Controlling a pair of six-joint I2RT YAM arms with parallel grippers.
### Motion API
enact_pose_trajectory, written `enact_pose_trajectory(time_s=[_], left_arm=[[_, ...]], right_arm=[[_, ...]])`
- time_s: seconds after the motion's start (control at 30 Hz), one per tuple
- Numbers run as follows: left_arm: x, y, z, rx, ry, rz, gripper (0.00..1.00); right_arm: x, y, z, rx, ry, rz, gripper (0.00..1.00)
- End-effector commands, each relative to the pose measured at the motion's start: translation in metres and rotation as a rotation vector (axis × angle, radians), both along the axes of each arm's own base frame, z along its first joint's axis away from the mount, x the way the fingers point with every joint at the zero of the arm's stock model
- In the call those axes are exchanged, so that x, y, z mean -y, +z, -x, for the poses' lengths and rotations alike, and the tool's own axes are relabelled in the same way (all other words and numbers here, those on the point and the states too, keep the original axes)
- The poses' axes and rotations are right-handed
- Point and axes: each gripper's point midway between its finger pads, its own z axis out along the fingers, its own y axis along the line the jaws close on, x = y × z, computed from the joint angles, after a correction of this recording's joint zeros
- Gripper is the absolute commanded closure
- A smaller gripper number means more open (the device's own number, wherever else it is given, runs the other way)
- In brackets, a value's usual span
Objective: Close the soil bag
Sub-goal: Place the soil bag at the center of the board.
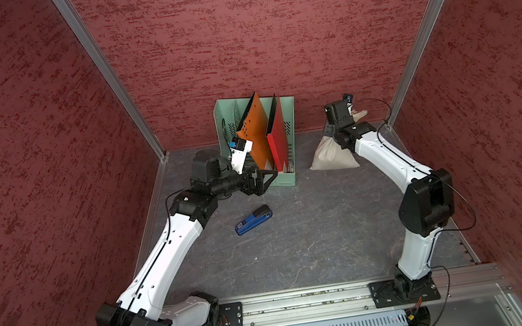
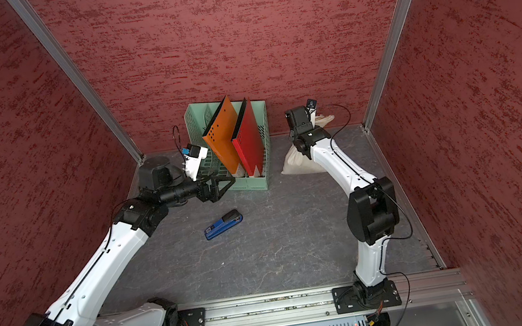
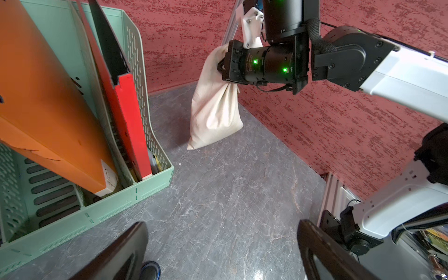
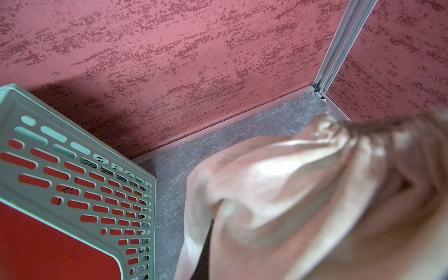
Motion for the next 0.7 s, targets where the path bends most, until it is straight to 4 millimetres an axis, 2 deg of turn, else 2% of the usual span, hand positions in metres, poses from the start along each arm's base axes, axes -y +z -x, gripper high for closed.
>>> enact_pose_trajectory(time_s=[0.0,0.67], left_arm=[[0.007,0.000,0.006,0.019,-0.059,0.012,0.00],[0.020,-0.013,0.006,-0.027,-0.122,0.027,0.00]], right_arm=[[0.003,0.014,-0.011,0.079,-0.019,-0.035,1.00],[0.002,-0.009,-0.019,0.042,-0.010,-0.042,1.00]])
